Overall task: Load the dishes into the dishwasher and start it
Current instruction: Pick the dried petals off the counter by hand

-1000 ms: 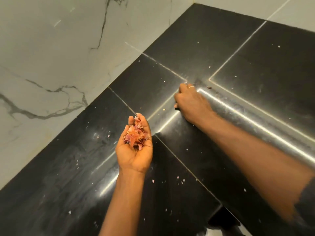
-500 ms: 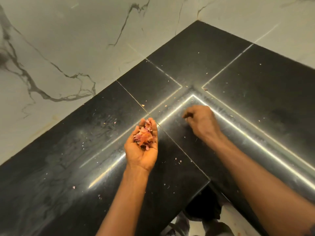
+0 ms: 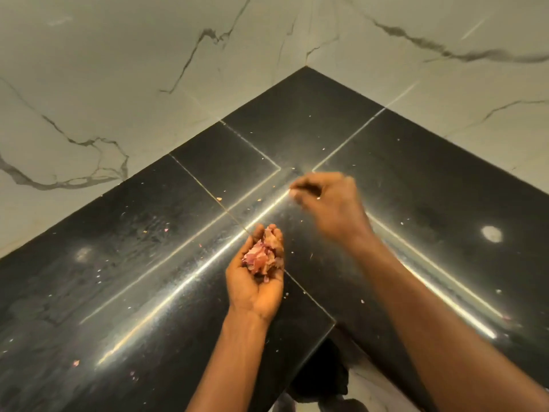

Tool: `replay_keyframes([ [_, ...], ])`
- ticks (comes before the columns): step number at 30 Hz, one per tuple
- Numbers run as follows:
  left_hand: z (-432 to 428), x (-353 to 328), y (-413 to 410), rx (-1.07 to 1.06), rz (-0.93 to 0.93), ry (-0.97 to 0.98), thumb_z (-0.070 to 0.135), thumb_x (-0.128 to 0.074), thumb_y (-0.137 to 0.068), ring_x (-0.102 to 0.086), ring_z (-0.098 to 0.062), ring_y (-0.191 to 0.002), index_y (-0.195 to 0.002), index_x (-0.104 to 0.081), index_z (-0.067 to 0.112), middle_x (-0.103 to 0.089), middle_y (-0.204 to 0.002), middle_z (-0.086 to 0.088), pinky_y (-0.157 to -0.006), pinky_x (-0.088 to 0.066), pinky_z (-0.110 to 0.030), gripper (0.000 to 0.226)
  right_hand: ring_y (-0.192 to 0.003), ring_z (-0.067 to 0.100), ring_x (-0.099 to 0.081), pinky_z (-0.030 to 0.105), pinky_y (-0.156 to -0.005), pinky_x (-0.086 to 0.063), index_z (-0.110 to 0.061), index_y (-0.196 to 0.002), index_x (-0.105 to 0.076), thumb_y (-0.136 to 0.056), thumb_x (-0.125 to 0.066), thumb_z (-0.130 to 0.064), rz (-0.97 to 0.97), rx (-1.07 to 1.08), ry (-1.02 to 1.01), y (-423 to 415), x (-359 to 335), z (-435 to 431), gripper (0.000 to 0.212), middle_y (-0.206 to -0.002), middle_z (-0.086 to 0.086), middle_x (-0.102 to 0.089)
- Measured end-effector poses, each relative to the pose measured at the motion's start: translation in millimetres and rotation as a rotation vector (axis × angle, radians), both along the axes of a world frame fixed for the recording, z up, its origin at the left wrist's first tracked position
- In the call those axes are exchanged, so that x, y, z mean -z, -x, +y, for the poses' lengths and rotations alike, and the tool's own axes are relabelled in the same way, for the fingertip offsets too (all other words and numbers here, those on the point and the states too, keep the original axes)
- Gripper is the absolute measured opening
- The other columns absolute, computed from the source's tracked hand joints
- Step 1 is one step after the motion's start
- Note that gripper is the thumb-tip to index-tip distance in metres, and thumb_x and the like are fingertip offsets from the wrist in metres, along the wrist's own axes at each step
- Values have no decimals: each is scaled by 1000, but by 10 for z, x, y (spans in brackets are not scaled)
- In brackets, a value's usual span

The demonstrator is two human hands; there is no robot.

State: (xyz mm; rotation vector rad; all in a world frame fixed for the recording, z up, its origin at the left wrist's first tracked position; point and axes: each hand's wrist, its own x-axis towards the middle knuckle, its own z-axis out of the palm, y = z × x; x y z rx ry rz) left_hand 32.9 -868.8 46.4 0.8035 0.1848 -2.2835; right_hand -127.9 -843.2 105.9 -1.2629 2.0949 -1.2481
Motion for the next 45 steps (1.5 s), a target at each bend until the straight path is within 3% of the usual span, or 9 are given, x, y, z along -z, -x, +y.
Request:
replay_keyframes([
  [5, 293, -87, -112, 3, 1, -66, 12, -49, -96, -67, -31, -107, -96, -75, -3, -68, -117, -22, -70, -62, -35, 30, -120, 32, -61, 36, -98, -48, -14, -126, -69, -91, -69, -13, 301, 192, -452, 1159, 682, -565, 34, -127, 11, -67],
  [10, 418, -200, -246, 14, -38, -40, 12, -52, -93, -72, -33, -101, -98, -74, -3, -69, -115, -24, -88, -58, -42, 27, -90, 38, -62, 35, -71, -49, -9, -89, -71, -78, -57, 0, 589, 30, -490, 1143, 948, -670, 20, -95, 12, -63],
  [14, 359, -151, -357, -20, -39, -87, 11, -47, -98, -72, -33, -97, -95, -74, -5, -70, -108, -24, -84, -60, -43, 31, -88, 37, -66, 35, -74, -52, -17, -87, -75, -80, -59, -4, 487, 22, -491, 995, 872, -514, 22, -93, 13, -71],
  [20, 244, -6, -497, -49, -44, -90, 9, -51, -93, -73, -35, -88, -96, -70, -6, -70, -100, -26, -87, -58, -45, 25, -67, -2, -64, 14, -68, -48, -17, -87, -79, -83, -77, -4, -36, -37, -67, -338, 290, 321, 14, -73, -15, -71],
  [26, 271, 154, -397, 23, -1, -113, 13, -49, -96, -69, -33, -90, -95, -70, -3, -68, -102, -25, -103, -48, -39, 27, -98, 5, -69, 33, -88, -56, -25, -106, -78, -86, -74, -7, 28, -230, -50, -1208, 261, 866, 27, -103, -13, -73],
  [31, 570, 89, -380, 94, 15, -94, 15, -48, -97, -68, -33, -93, -95, -70, -2, -68, -104, -24, -90, -57, -39, 27, -94, 7, -69, 31, -86, -55, -22, -101, -79, -84, -79, -9, 39, -96, -11, -1280, 254, 1220, 22, -100, -12, -73],
  [34, 818, 36, -452, 114, 21, -53, 15, -50, -94, -67, -32, -100, -99, -71, -1, -67, -111, -22, -86, -57, -33, 26, -88, 10, -70, 27, -81, -53, -20, -95, -76, -88, -76, -13, -205, 193, 85, -1240, 282, 1442, 10, -92, -6, -74],
  [40, 1649, 137, -490, 164, -91, 53, 17, -50, -95, -67, -26, -94, -101, -68, 2, -69, -100, -16, -92, -55, -35, 24, -122, 30, -60, 42, -109, -45, -7, -121, -67, -96, -53, -17, -1409, 484, 330, -1524, 774, 1994, 30, -122, 16, -68],
  [45, 2530, 664, -584, 283, -449, 278, 21, -68, -80, -65, -15, -92, -91, -74, 15, -70, -93, -4, -100, -47, -36, 14, -113, 23, -67, 36, -105, -50, -8, -119, -69, -90, -55, -23, -1781, 661, 376, -1758, 1341, 2698, 35, -121, 12, -70],
])
